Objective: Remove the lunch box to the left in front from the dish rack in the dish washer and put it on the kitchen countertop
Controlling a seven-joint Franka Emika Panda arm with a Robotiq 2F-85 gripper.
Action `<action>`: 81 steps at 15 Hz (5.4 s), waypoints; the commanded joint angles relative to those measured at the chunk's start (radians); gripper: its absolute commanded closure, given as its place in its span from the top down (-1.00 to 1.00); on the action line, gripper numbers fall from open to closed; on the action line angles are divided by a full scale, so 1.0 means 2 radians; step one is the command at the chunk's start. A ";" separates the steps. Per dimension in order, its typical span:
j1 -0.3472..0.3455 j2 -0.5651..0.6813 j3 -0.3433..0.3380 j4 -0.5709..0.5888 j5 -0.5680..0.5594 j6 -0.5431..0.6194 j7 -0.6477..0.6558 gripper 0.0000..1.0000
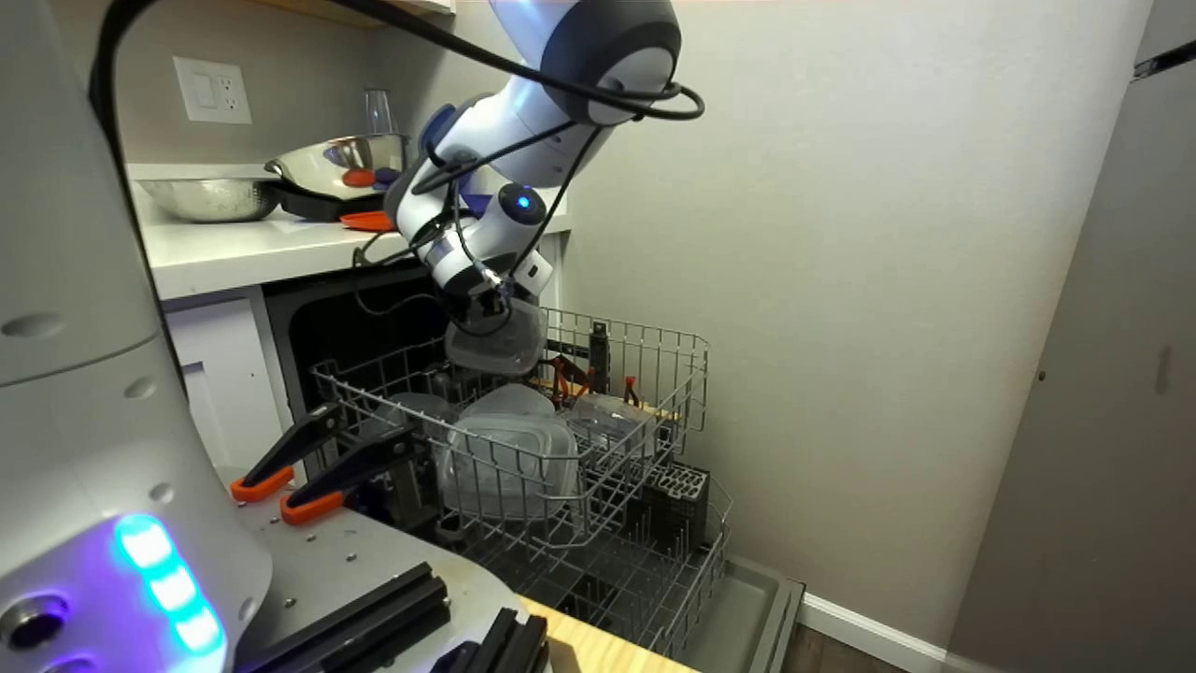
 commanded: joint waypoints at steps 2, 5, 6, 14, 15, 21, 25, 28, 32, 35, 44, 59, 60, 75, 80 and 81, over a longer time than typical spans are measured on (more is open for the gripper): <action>0.007 -0.061 -0.013 -0.019 0.055 0.004 -0.017 -0.97; 0.006 -0.096 -0.019 -0.039 0.076 0.000 -0.016 -0.97; 0.004 -0.107 -0.020 -0.049 0.085 0.001 -0.011 -0.97; 0.016 -0.234 -0.040 -0.182 0.212 0.000 0.036 -0.97; 0.018 -0.252 -0.039 -0.199 0.229 0.000 0.042 -0.97; 0.038 -0.353 -0.036 -0.266 0.295 -0.022 0.087 -0.97; 0.060 -0.421 -0.046 -0.293 0.332 -0.054 0.120 -0.97; 0.096 -0.491 -0.078 -0.309 0.369 -0.126 0.145 -0.97; 0.205 -0.592 -0.196 -0.327 0.334 -0.283 0.235 -0.97; 0.302 -0.649 -0.308 -0.333 0.264 -0.383 0.327 -0.97; 0.371 -0.637 -0.338 -0.190 0.053 -0.661 0.546 -0.97; 0.490 -0.439 -0.336 0.128 -0.068 -1.016 0.550 -0.97; 0.496 -0.436 -0.339 0.135 -0.078 -1.018 0.554 -0.97; 0.415 -0.518 -0.379 0.082 0.057 -0.905 0.638 -0.97; 0.385 -0.522 -0.396 0.060 0.119 -0.849 0.682 -0.97; 0.379 -0.522 -0.398 0.056 0.136 -0.840 0.688 -0.97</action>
